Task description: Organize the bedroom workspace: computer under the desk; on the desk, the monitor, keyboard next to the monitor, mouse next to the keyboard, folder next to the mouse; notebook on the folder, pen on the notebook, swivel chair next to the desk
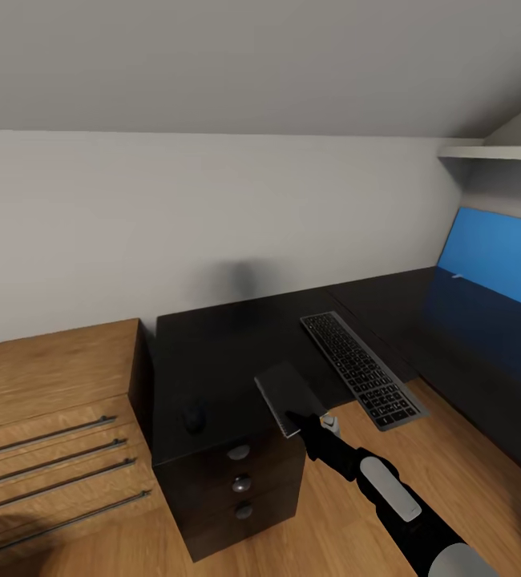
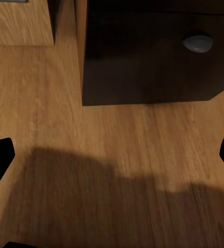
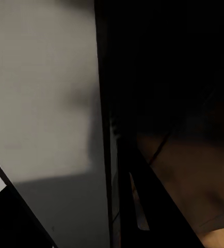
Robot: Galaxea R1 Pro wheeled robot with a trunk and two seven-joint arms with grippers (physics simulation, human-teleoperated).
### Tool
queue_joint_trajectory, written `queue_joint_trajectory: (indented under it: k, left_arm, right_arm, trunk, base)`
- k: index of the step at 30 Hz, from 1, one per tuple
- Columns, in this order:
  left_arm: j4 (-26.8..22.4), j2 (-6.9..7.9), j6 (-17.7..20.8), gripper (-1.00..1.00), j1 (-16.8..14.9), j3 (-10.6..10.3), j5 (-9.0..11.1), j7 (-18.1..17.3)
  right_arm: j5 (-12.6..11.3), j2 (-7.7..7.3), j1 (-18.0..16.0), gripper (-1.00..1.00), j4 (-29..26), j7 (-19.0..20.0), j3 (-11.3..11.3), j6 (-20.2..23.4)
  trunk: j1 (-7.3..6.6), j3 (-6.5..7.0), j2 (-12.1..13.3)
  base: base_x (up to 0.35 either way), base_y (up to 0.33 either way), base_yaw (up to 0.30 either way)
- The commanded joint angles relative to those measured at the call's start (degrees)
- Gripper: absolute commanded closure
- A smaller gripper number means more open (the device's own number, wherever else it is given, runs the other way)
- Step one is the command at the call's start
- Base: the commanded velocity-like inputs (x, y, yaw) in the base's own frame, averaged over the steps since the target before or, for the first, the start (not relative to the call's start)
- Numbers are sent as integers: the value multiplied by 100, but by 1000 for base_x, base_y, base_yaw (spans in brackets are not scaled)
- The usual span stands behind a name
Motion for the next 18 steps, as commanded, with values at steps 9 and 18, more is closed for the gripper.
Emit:
queue_joint_trajectory:
  k: [9, 18]
  left_arm:
    - [2, 2, -23, -100, -5, -47, 20, 43]
    - [2, 2, -23, -100, -5, -47, 20, 43]
  right_arm:
    - [4, -3, -4, 100, 7, 6, 17, -2]
    - [4, -3, -4, 100, 7, 6, 16, -2]
  trunk:
    - [198, -167, -365]
    - [330, -275, -605]
  base:
    - [0, 0, 0]
    - [0, 0, 0]
